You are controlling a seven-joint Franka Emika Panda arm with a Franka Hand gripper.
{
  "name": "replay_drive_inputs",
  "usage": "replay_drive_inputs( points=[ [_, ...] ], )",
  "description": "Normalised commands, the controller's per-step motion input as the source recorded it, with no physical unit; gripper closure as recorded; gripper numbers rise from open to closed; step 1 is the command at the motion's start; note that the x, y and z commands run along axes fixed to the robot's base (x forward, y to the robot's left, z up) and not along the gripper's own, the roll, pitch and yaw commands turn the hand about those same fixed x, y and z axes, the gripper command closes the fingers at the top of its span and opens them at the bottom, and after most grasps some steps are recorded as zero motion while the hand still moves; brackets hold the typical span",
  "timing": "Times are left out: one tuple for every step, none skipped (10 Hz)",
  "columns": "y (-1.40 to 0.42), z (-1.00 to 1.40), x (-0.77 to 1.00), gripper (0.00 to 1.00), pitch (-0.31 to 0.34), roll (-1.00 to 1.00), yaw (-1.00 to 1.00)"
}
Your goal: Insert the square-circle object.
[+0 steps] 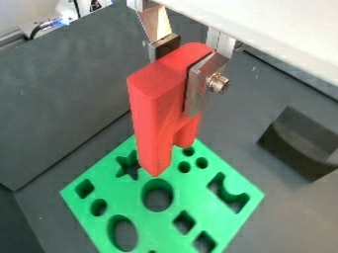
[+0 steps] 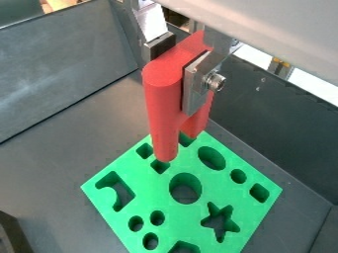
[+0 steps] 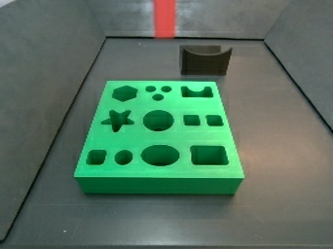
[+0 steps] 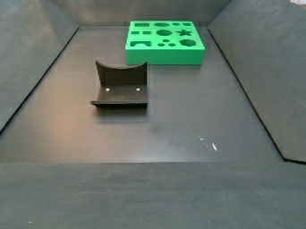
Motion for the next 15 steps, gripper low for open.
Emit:
replay_drive_inputs(
  points=[
    [-0.98,-0.9,-0.02,1.0,-0.1,0.18,-0.31],
    [-0.78,-0.67,0.0,1.0,-0.033,0.2,-0.45],
    [-0.5,-0.54,0.0,1.0,0.0,0.21,-0.69],
    [-0.5,-0.46,0.0,1.0,0.0,0.19,-0.69],
    [-0.5,-0.4,0.0,1.0,0.023,0.18,-0.69],
    [-0.49,-0.21,0.0,1.0,0.057,0.19,-0.69],
    [-0.38,-0.01,-0.05,1.0,0.089,0.23,-0.74],
    [-0.13,0.0,-0.18,1.0,0.117,0.27,-0.87],
    [-0.07,0.0,-0.19,1.0,0.121,0.25,-0.89],
    [-0.07,0.0,-0.15,1.0,0.091,0.23,-0.92],
    [-0.17,-0.3,-0.02,1.0,0.066,0.1,-0.93],
    [-0.15,-0.41,0.0,1.0,0.063,0.0,-0.94],
    [-0.05,-0.38,0.0,1.0,0.06,0.0,-1.0],
    [0.0,-0.31,-0.04,1.0,0.096,0.05,-1.0],
    [0.0,-0.27,-0.06,1.0,0.104,0.07,-1.0]
  ],
)
